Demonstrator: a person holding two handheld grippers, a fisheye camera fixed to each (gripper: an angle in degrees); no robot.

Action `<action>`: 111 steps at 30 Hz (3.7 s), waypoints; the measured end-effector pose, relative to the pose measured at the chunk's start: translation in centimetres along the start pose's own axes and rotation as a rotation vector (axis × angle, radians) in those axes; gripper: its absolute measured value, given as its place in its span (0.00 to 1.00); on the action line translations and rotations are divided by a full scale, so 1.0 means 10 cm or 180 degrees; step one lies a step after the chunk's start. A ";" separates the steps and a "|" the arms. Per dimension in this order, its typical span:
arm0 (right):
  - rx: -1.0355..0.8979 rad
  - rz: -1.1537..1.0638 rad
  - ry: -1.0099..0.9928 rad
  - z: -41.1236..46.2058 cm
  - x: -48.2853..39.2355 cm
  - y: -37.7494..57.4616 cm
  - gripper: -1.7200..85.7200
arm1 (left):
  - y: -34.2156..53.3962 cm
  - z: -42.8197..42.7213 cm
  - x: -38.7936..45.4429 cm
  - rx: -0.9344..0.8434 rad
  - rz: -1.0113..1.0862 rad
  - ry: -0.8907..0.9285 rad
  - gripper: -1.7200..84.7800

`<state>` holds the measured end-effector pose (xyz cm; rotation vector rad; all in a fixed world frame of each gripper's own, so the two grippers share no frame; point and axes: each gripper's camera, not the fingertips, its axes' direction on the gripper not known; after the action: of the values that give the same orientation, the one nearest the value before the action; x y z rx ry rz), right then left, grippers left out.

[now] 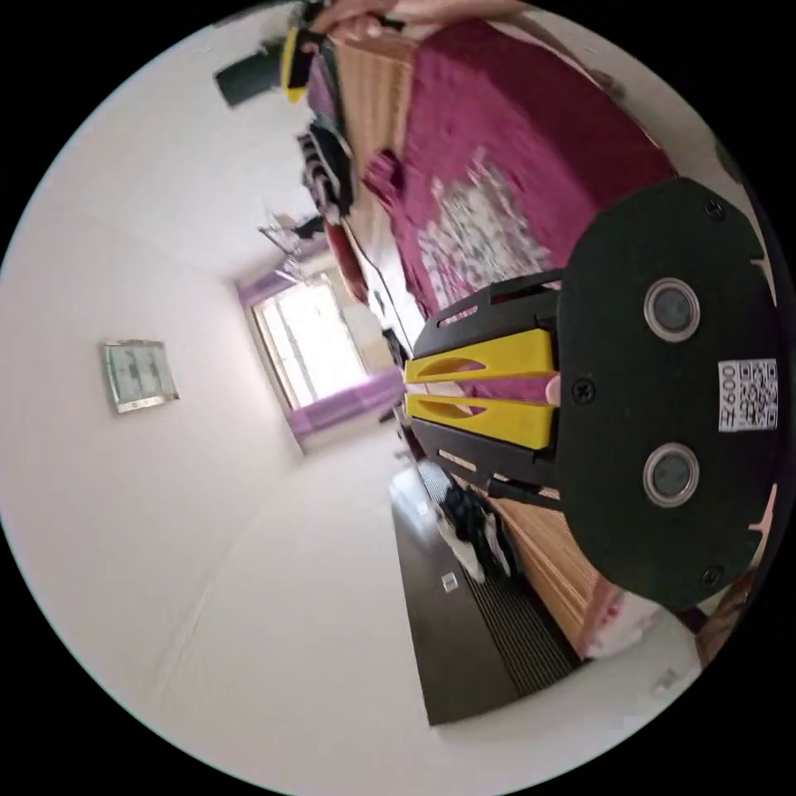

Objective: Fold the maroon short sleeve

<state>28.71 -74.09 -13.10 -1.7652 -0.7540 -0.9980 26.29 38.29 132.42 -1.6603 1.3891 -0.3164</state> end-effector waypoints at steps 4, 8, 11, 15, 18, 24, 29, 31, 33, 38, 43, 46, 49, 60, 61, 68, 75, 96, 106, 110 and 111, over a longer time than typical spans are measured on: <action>0.0023 0.0409 0.0030 0.35 0.70 -0.21 0.01 | -0.74 0.57 0.18 -0.0119 -0.0120 0.0848 0.06; 0.0099 0.0794 0.0086 0.87 1.37 -0.03 0.01 | -1.14 1.29 0.80 -0.0594 -0.0210 0.1755 0.09; 0.0090 0.1092 0.0001 1.29 1.84 0.20 0.01 | -1.52 1.96 1.77 -0.0851 0.0248 0.2265 0.10; -0.0244 0.1532 -0.0148 1.80 2.32 0.33 0.01 | -1.97 2.70 2.51 -0.0636 0.0078 0.2479 0.11; -0.0461 0.1419 0.0295 1.98 2.43 0.21 0.01 | -2.30 3.70 3.23 -0.1244 -0.0168 0.2839 0.13; -0.0281 0.1506 0.0152 1.91 2.84 0.20 0.01 | -2.50 5.31 4.35 -0.2751 -0.0392 0.2904 0.15; -0.0245 0.2373 0.0091 1.87 3.26 0.42 0.01 | -2.38 5.50 4.14 -0.2465 -0.0672 0.2537 0.10; -0.0177 0.2750 -0.0073 1.90 3.37 0.57 0.01 | -2.26 5.68 3.92 -0.2540 -0.0940 0.2517 0.07; -0.0215 0.2870 -0.0143 1.97 3.38 0.61 0.01 | -2.12 5.87 3.70 -0.2555 -0.1237 0.2789 0.06; -0.0610 0.2410 -0.0066 2.23 3.19 0.43 0.01 | -1.47 6.38 3.10 -0.2580 -0.2553 0.3745 0.05; -0.0709 0.2371 -0.0122 2.34 3.18 0.42 0.01 | -0.89 6.69 2.70 -0.2433 -0.3742 0.4087 0.04; -0.0695 0.2414 -0.0107 2.37 3.18 0.44 0.01 | -1.08 6.69 2.69 -0.2404 -0.3196 0.4119 0.05; -0.0744 0.2369 -0.0069 2.43 3.16 0.44 0.01 | -1.21 6.64 2.56 -0.2237 -0.3046 0.4066 0.05; -0.0617 0.2153 -0.0548 2.46 2.93 0.38 0.01 | -1.77 6.58 1.31 -0.2194 -0.2574 0.4212 0.05; -0.0587 0.2177 -0.0610 2.45 2.93 0.38 0.01 | -1.80 6.58 1.16 -0.2208 -0.2477 0.4168 0.05; -0.0481 0.1975 -0.0857 2.41 2.83 0.34 0.01 | -1.71 6.53 0.48 -0.2316 -0.2261 0.3888 0.05; -0.0737 0.2173 -0.1018 2.56 2.86 0.43 0.01 | -1.24 6.38 0.28 -0.2495 -0.2998 0.3498 0.05; -0.0819 0.2658 -0.1165 2.66 3.09 0.61 0.01 | -1.93 4.21 1.76 -0.2249 -0.0535 0.2746 0.08; -0.0673 0.3321 -0.1268 2.63 3.47 0.87 0.01 | -1.99 2.74 3.94 -0.1477 0.2505 0.2271 0.10; -0.0711 0.3372 -0.1311 2.66 3.51 0.89 0.01 | -1.95 2.61 4.07 -0.1302 0.2480 0.2155 0.09; -0.0733 0.3376 -0.1322 2.67 3.51 0.89 0.01 | -1.94 2.57 4.13 -0.1274 0.2534 0.2108 0.08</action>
<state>60.84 -50.44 7.79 -2.1855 0.1375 0.0068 70.16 13.11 118.95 -1.1792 2.6188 -0.1175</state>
